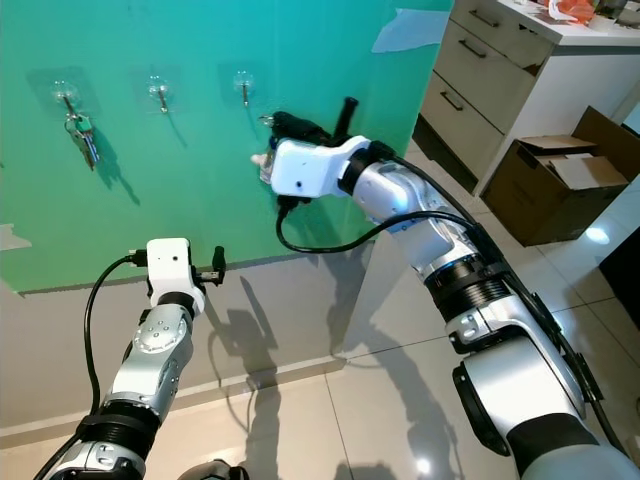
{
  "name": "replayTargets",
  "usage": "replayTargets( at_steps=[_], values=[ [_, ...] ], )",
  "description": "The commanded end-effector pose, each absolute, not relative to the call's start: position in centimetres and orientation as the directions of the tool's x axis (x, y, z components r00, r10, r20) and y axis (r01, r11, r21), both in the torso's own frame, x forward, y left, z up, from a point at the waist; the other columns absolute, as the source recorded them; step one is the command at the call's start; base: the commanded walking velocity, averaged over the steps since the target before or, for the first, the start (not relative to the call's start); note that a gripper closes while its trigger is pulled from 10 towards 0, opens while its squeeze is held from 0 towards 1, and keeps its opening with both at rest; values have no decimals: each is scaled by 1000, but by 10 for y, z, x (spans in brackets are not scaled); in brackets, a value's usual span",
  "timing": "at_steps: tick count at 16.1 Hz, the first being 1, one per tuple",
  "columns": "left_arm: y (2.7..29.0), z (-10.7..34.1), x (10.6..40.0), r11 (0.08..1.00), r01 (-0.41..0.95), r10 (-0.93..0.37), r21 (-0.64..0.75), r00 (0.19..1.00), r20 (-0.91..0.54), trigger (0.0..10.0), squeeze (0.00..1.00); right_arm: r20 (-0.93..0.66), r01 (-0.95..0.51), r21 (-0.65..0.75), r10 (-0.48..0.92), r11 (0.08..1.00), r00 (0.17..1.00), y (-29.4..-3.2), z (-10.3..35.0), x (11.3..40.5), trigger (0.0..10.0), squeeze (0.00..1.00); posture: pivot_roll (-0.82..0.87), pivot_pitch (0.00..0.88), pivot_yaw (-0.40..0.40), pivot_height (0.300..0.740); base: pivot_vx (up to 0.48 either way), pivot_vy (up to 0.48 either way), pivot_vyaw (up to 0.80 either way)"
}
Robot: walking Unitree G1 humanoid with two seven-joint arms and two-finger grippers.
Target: Hang keys on a hook
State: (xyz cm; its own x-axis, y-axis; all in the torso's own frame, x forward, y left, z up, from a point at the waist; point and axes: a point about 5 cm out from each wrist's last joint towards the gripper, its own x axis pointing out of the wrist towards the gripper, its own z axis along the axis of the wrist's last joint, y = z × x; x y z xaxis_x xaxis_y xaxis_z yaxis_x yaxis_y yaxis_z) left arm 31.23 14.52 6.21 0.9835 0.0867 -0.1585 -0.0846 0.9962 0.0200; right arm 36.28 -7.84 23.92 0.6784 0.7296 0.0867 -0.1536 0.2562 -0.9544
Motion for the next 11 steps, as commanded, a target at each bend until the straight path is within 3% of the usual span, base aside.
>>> replayTargets(
  at_steps=[1, 11],
  values=[
    [144, 64, 314, 995, -95, 97, 20, 984, -148, 10000, 0, 123, -65, -974, 749, 217, 651, -75, 256, 361, 10000, 0, -68, 0, -38, 740, 0, 0, 0],
    [143, 65, 316, 996, -87, 90, 24, 985, -148, 10000, 0, 205, 147, -979, 756, 144, 621, -70, 267, 363, 10000, 0, -73, 0, -32, 740, 0, 0, 0]
  ],
)
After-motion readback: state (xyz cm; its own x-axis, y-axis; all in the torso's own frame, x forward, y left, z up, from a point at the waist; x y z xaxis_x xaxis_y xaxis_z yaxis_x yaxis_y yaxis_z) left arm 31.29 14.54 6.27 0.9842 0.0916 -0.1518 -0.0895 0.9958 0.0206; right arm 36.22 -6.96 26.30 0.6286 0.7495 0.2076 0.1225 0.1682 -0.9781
